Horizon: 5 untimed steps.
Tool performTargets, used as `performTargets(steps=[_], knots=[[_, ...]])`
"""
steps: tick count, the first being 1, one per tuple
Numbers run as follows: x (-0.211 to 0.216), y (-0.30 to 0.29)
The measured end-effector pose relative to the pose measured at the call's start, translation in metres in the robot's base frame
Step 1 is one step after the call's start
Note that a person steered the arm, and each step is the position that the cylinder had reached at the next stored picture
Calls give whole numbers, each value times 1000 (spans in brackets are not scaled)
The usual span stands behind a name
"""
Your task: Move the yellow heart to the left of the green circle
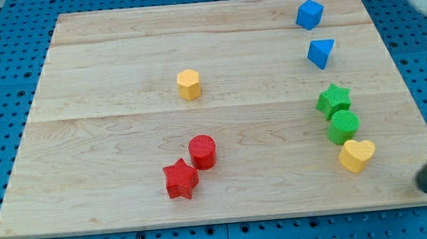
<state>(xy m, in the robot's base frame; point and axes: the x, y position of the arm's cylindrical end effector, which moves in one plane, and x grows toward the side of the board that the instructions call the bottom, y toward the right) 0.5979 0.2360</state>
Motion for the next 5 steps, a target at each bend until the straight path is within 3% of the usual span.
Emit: performTargets(steps=[3, 4, 5], knots=[[-25, -27], [-13, -14], [-43, -35]])
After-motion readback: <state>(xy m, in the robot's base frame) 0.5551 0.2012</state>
